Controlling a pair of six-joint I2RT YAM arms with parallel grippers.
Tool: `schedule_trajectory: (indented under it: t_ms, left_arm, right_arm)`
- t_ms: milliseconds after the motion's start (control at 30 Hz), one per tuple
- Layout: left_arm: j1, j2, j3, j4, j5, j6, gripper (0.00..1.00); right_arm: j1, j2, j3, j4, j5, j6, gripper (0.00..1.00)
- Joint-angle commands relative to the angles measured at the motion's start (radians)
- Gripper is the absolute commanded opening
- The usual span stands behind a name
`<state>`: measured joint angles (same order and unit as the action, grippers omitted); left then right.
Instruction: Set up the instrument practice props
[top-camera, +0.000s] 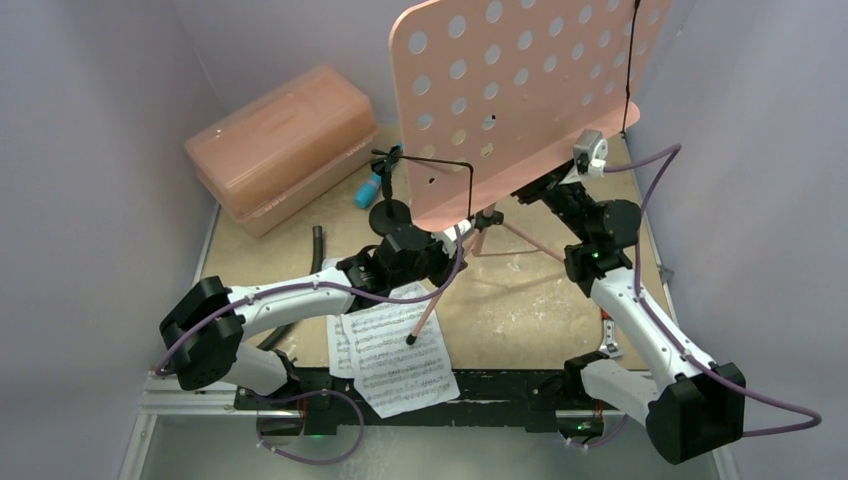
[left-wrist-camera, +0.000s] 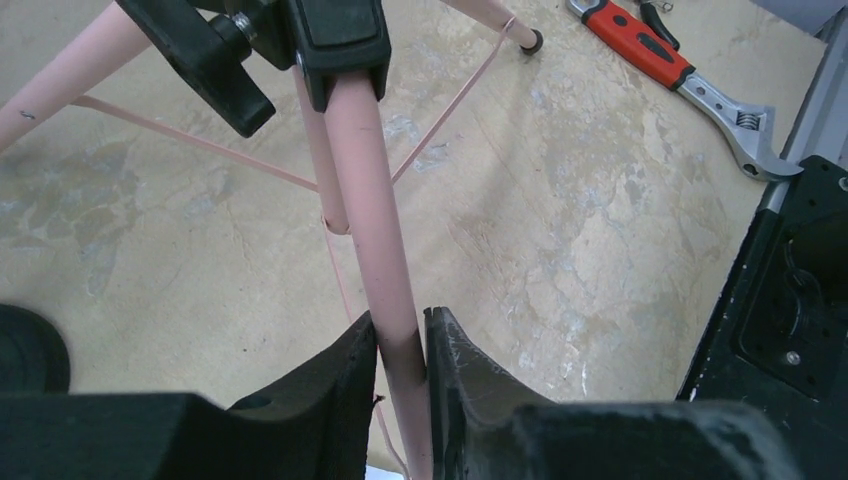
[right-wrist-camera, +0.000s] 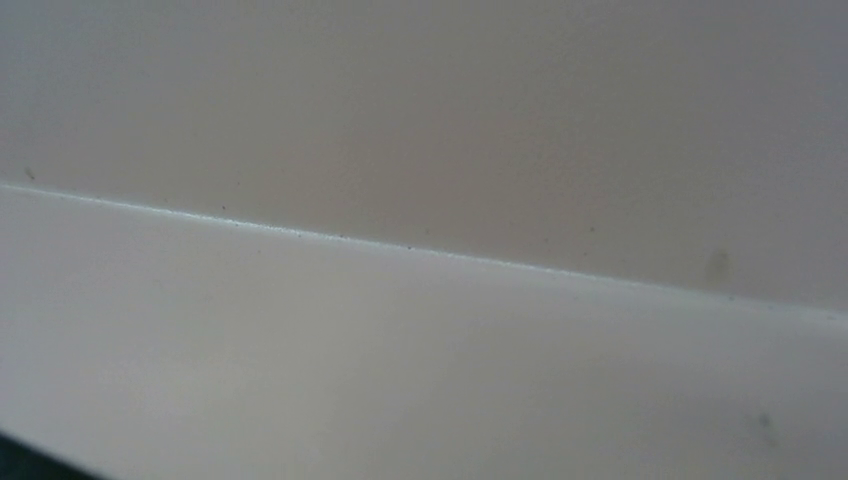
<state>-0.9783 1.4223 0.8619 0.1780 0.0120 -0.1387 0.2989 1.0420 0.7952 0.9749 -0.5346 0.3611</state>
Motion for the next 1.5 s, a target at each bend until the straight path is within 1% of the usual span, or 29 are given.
schedule_trajectory:
  t_ms: [0, 67, 167, 433, 567, 700, 800, 1067, 1200, 1467]
  left_arm:
    - [-0.002, 0.000, 0.057, 0.025, -0.010, 0.012, 0.16]
    - [-0.003, 0.003, 0.066, 0.018, -0.010, 0.022, 0.07]
    - [-0.001, -0.004, 0.082, 0.016, -0.010, 0.033, 0.00]
    - [-0.001, -0.030, 0.112, 0.028, -0.010, 0.110, 0.00]
    - [0.004, -0.033, 0.126, 0.041, -0.074, 0.134, 0.00]
    - [0.027, -0.021, 0.150, 0.056, -0.074, 0.134, 0.00]
    - [0.043, 0.000, 0.176, 0.060, -0.062, 0.167, 0.00]
    - [0.084, 0.086, 0.253, 0.089, -0.017, 0.169, 0.00]
    - [0.108, 0.140, 0.301, 0.108, 0.041, 0.164, 0.00]
    - [0.153, 0.237, 0.404, 0.109, 0.112, 0.179, 0.00]
  right_arm:
    - [-0.002, -0.043, 0.133, 0.215, 0.081, 0.012, 0.00]
    - [-0.002, -0.044, 0.136, 0.211, 0.081, 0.008, 0.00]
    - [-0.001, -0.049, 0.145, 0.192, 0.085, -0.005, 0.00]
    - [-0.002, -0.065, 0.174, 0.100, 0.118, -0.051, 0.00]
    - [-0.002, -0.065, 0.193, 0.053, 0.139, -0.058, 0.00]
    - [-0.003, -0.067, 0.204, 0.016, 0.159, -0.079, 0.00]
    - [-0.003, -0.067, 0.212, 0.002, 0.168, -0.091, 0.00]
    - [-0.002, -0.065, 0.233, -0.035, 0.208, -0.128, 0.00]
    - [-0.003, -0.059, 0.248, -0.067, 0.228, -0.146, 0.00]
    - [-0.003, -0.057, 0.253, -0.106, 0.277, -0.187, 0.00]
